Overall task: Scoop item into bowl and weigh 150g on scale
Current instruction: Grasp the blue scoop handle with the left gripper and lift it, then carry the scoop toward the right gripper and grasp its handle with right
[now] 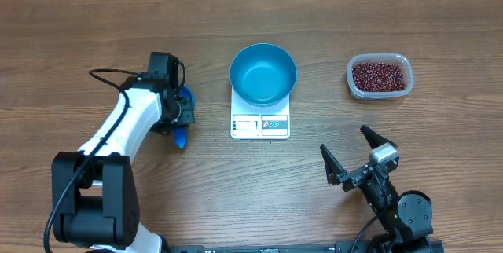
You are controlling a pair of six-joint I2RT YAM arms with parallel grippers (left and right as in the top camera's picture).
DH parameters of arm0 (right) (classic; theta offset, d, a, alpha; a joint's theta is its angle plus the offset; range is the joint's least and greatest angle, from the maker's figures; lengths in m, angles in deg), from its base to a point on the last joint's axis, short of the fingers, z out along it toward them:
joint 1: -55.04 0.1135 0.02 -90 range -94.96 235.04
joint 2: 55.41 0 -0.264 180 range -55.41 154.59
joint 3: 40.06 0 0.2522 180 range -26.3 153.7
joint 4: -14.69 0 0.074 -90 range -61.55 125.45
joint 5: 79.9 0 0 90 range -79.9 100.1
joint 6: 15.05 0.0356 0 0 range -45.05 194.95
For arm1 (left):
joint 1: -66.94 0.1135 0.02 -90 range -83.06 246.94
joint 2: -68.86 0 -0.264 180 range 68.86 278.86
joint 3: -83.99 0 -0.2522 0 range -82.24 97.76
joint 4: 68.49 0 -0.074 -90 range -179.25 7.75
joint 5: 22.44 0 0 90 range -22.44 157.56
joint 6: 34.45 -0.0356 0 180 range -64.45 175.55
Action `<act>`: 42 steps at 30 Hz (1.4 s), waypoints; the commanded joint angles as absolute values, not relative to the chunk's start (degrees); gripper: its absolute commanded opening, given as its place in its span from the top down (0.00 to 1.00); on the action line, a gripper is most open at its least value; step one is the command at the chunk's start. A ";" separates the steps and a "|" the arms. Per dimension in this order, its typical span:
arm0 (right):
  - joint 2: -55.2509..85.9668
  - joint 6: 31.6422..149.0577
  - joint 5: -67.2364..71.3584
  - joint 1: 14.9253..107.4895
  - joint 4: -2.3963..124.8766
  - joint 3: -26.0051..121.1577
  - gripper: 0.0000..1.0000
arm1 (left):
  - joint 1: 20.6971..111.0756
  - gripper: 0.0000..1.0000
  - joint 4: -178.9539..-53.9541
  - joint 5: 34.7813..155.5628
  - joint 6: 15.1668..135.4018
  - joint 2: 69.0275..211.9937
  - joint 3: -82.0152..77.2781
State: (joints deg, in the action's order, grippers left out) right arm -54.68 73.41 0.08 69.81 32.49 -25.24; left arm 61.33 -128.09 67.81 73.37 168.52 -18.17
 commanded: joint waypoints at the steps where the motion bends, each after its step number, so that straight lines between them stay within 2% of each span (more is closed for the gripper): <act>1: -55.25 73.15 0.65 70.14 32.23 -25.85 0.00 | 61.26 0.96 -133.47 69.12 78.20 169.07 -10.83; 7: -55.23 73.15 0.65 70.14 32.23 -25.85 0.00 | 61.05 0.96 -143.44 69.40 82.66 165.61 -0.23; 15: -55.23 73.15 3.47 70.09 32.42 -25.85 0.00 | 60.48 0.96 -143.87 76.29 92.47 153.88 1.92; 20: -55.25 73.17 3.43 70.09 32.12 -25.85 0.00 | 60.45 0.96 -146.76 79.44 100.04 151.25 1.92; 25: -55.25 76.47 -5.71 70.14 31.37 -25.85 0.00 | 58.44 0.96 -149.10 82.65 107.64 151.47 1.22; 27: -55.25 82.57 -13.40 70.14 30.19 -25.85 0.00 | 55.34 0.96 -148.81 82.60 111.67 152.02 1.04; 32: -55.25 97.39 -18.50 70.14 30.37 -25.85 0.00 | 48.41 0.96 -145.36 82.15 117.46 153.15 1.02; 38: -55.25 133.89 -19.00 70.14 30.45 -25.85 0.00 | 39.56 0.96 -143.15 77.69 128.82 156.30 1.04; 42: -55.25 136.97 -18.98 70.14 30.85 -25.85 0.00 | 34.29 0.96 -140.59 76.11 135.82 159.36 1.02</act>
